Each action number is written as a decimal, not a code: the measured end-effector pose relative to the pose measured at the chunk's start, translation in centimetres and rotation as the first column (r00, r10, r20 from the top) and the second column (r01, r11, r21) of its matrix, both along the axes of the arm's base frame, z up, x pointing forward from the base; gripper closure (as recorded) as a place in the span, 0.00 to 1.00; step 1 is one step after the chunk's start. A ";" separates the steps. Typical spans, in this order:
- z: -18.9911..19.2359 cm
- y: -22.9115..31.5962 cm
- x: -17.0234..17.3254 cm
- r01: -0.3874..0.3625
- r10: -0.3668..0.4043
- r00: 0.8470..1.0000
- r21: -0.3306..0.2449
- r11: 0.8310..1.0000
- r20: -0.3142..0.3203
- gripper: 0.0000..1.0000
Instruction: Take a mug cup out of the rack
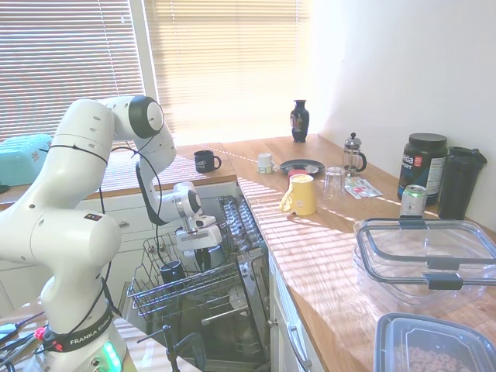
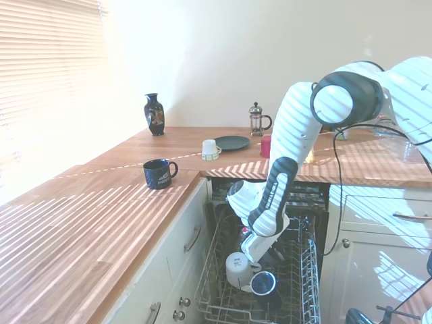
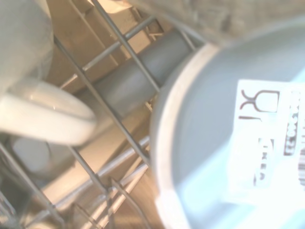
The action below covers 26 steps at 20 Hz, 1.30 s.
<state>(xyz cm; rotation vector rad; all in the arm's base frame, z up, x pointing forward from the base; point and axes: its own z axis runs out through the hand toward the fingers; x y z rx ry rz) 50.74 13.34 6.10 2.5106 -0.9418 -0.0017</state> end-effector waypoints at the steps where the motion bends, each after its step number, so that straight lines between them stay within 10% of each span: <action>1: 0.8 0.0 -0.1 -0.001 0.001 1.000 -0.005 1.000 0.014 1.00; 26: 17.5 4.5 -8.8 -0.077 0.052 0.978 0.116 0.990 0.201 1.00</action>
